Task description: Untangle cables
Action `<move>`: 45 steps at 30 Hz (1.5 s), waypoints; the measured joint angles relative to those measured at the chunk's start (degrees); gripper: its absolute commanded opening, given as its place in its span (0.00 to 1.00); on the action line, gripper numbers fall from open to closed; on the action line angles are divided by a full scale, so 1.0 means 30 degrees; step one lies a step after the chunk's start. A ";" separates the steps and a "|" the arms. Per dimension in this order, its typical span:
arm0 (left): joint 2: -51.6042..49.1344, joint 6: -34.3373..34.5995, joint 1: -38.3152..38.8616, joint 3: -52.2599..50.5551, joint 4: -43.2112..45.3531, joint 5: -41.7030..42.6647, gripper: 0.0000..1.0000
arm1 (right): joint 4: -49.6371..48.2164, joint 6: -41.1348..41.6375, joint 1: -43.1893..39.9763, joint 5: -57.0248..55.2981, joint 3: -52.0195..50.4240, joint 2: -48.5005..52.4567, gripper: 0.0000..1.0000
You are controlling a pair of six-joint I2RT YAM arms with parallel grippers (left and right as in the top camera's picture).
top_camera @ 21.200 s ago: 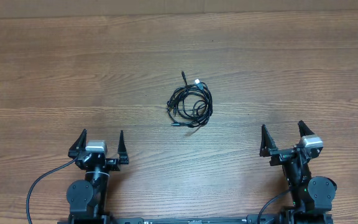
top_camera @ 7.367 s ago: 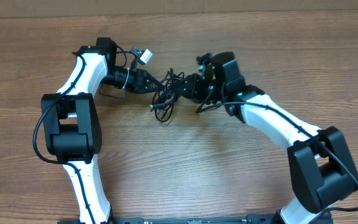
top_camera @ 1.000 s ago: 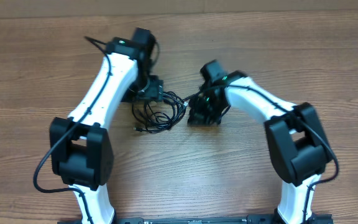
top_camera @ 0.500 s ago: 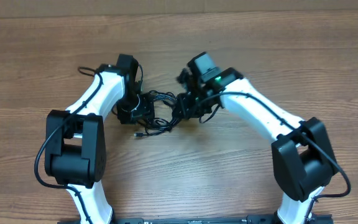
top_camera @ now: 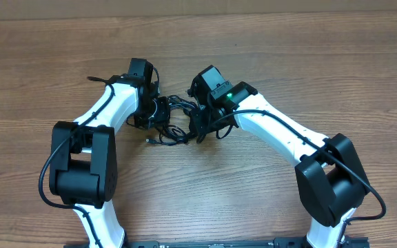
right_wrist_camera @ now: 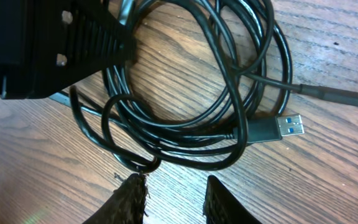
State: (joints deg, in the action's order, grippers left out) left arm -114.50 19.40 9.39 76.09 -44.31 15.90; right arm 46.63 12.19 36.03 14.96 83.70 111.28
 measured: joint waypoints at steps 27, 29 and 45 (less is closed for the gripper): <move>0.0000 0.0000 0.0000 0.0000 -0.0386 0.0007 0.24 | -0.3220 0.9530 -0.0306 0.1559 -0.1800 0.0000 0.30; 0.0000 0.0000 0.0000 0.0000 -0.0532 0.0007 0.24 | -0.3155 1.0688 -0.0714 0.2608 -0.1800 0.0000 0.31; 0.0000 0.0000 0.0000 0.0000 -0.0648 0.0015 0.23 | -0.2659 1.7435 -0.1209 0.4248 -0.1800 0.0000 0.17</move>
State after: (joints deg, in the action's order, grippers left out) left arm -114.50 19.40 9.39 76.09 -46.26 15.94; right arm 38.65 64.49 32.40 27.70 78.30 111.28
